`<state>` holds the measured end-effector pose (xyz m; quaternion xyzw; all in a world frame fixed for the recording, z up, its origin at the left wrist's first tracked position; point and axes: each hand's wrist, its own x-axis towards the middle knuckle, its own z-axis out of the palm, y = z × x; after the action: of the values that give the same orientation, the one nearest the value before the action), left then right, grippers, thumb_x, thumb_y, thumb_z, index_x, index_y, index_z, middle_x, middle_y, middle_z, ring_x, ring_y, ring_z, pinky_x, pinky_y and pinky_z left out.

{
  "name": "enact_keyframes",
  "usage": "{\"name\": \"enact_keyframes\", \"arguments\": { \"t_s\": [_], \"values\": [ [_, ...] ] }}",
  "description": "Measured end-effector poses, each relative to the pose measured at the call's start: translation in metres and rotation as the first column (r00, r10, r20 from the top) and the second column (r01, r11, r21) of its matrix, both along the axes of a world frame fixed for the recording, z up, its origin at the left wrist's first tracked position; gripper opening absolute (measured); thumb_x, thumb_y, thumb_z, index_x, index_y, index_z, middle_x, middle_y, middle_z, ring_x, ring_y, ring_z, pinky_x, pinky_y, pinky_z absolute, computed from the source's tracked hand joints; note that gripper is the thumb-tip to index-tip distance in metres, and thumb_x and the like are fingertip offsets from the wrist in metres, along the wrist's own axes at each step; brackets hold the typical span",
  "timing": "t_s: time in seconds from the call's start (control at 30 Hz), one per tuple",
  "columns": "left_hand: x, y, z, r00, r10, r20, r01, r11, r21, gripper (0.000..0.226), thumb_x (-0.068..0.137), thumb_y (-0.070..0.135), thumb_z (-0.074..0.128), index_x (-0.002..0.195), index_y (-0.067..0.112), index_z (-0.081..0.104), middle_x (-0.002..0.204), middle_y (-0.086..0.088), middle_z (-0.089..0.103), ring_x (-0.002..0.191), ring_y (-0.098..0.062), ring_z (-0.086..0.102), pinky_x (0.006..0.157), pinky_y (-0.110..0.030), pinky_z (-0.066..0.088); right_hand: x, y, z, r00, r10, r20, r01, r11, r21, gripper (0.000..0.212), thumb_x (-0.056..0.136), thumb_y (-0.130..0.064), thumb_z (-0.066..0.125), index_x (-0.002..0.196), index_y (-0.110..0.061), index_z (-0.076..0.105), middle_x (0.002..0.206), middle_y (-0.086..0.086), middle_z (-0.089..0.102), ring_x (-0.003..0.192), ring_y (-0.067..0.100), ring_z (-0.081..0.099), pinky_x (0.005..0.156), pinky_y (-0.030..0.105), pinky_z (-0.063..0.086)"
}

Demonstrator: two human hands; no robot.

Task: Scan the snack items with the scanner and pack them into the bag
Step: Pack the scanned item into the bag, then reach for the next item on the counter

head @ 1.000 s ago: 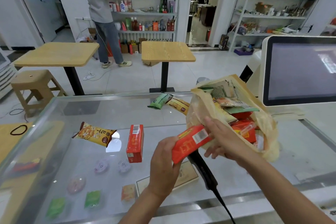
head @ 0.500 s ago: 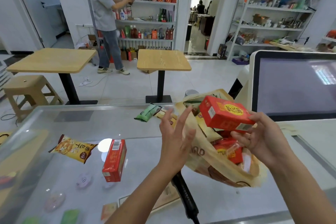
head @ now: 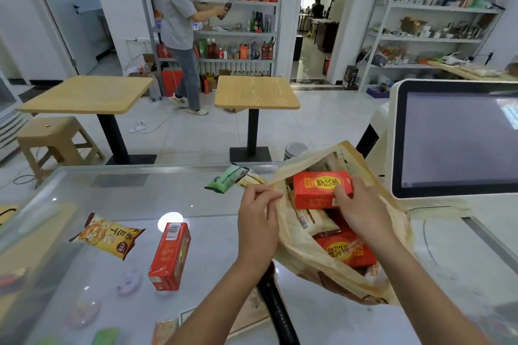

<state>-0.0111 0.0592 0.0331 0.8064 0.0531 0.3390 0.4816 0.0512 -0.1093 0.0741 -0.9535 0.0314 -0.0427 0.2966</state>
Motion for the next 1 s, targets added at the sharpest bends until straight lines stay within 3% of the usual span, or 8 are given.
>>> {"name": "enact_keyframes", "arguments": {
  "t_s": [0.17, 0.27, 0.43, 0.6, 0.67, 0.73, 0.83, 1.0],
  "values": [
    [-0.018, 0.007, -0.013, 0.999, -0.043, -0.007, 0.043, 0.998, 0.036, 0.017, 0.090, 0.006, 0.059, 0.101, 0.013, 0.069, 0.108, 0.006, 0.050, 0.101, 0.004, 0.049, 0.085, -0.003, 0.037, -0.018, 0.004, -0.009, 0.941, -0.096, 0.324, 0.100, 0.995, 0.005, 0.046, 0.093, -0.043, 0.052, 0.129, -0.015, 0.047, 0.120, 0.008, 0.037, 0.110, 0.022, 0.042, 0.078, 0.031, 0.043],
    [-0.037, 0.019, -0.029, 1.000, 0.005, -0.031, -0.004, 0.999, 0.041, 0.020, 0.093, 0.018, 0.049, 0.107, 0.022, 0.064, 0.109, 0.011, 0.047, 0.099, 0.001, 0.051, 0.080, -0.006, 0.041, -0.054, 0.007, -0.013, 0.843, -0.070, 0.534, -0.033, 0.983, 0.181, 0.024, 0.091, -0.036, 0.053, 0.106, -0.018, 0.049, 0.102, 0.002, 0.049, 0.088, 0.017, 0.050, 0.072, 0.020, 0.044],
    [-0.067, 0.068, -0.067, 0.846, 0.505, -0.169, -0.469, 0.857, 0.211, 0.037, 0.077, 0.005, 0.073, 0.110, 0.015, 0.062, 0.115, -0.010, 0.052, 0.106, -0.019, 0.039, 0.083, -0.036, 0.045, -0.125, 0.025, -0.048, 0.685, 0.330, 0.649, -0.380, 0.922, -0.067, 0.008, 0.083, -0.024, 0.049, 0.085, -0.018, 0.052, 0.065, -0.009, 0.046, 0.055, 0.001, 0.035, 0.059, 0.008, 0.033],
    [-0.096, 0.106, -0.100, 0.703, 0.521, -0.483, -0.508, 0.844, 0.171, 0.074, 0.074, 0.024, 0.079, 0.136, 0.011, 0.040, 0.132, -0.019, 0.044, 0.117, -0.034, 0.042, 0.092, -0.049, 0.044, -0.143, 0.052, -0.100, 0.956, 0.294, -0.018, -0.289, 0.925, -0.248, 0.042, 0.092, -0.053, 0.040, 0.122, -0.024, 0.046, 0.108, -0.008, 0.050, 0.094, 0.004, 0.052, 0.058, 0.018, 0.034],
    [-0.105, 0.115, -0.109, 0.766, 0.401, -0.502, -0.472, 0.882, -0.015, 0.067, 0.079, 0.027, 0.074, 0.135, 0.017, 0.038, 0.126, -0.012, 0.053, 0.110, -0.028, 0.053, 0.088, -0.042, 0.051, -0.135, 0.062, -0.106, 0.921, 0.288, -0.261, -0.334, 0.930, -0.155, 0.045, 0.092, -0.058, 0.041, 0.116, -0.021, 0.049, 0.105, -0.004, 0.057, 0.094, 0.014, 0.060, 0.064, 0.028, 0.043],
    [-0.112, 0.123, -0.115, 0.839, 0.315, -0.444, -0.400, 0.910, -0.111, 0.056, 0.081, 0.027, 0.073, 0.128, 0.021, 0.044, 0.120, -0.005, 0.059, 0.102, -0.020, 0.058, 0.081, -0.033, 0.053, -0.122, 0.073, -0.101, 0.838, 0.322, -0.440, -0.249, 0.944, 0.217, 0.039, 0.091, -0.052, 0.050, 0.099, -0.015, 0.056, 0.085, 0.002, 0.064, 0.072, 0.018, 0.063, 0.065, 0.035, 0.050],
    [-0.120, 0.134, -0.115, 0.913, 0.134, -0.384, -0.226, 0.953, -0.204, 0.048, 0.082, 0.024, 0.072, 0.123, 0.029, 0.046, 0.117, 0.006, 0.059, 0.103, -0.010, 0.056, 0.080, -0.018, 0.046, -0.114, 0.081, -0.091, 0.649, 0.446, -0.616, 0.089, 0.760, 0.644, 0.029, 0.086, -0.034, 0.066, 0.097, -0.007, 0.060, 0.066, 0.008, 0.057, 0.052, 0.019, 0.054, 0.050, 0.030, 0.046],
    [-0.129, 0.139, -0.114, 0.921, 0.005, -0.388, -0.094, 0.973, -0.212, 0.048, 0.085, 0.028, 0.068, 0.123, 0.037, 0.040, 0.118, 0.014, 0.055, 0.104, -0.002, 0.053, 0.079, -0.009, 0.040, -0.120, 0.094, -0.062, 0.606, 0.475, -0.638, 0.168, 0.708, 0.686, 0.061, 0.074, -0.055, 0.063, 0.105, -0.004, 0.054, 0.055, 0.002, 0.044, 0.040, 0.011, 0.040, 0.037, 0.020, 0.032]
  ]
}}
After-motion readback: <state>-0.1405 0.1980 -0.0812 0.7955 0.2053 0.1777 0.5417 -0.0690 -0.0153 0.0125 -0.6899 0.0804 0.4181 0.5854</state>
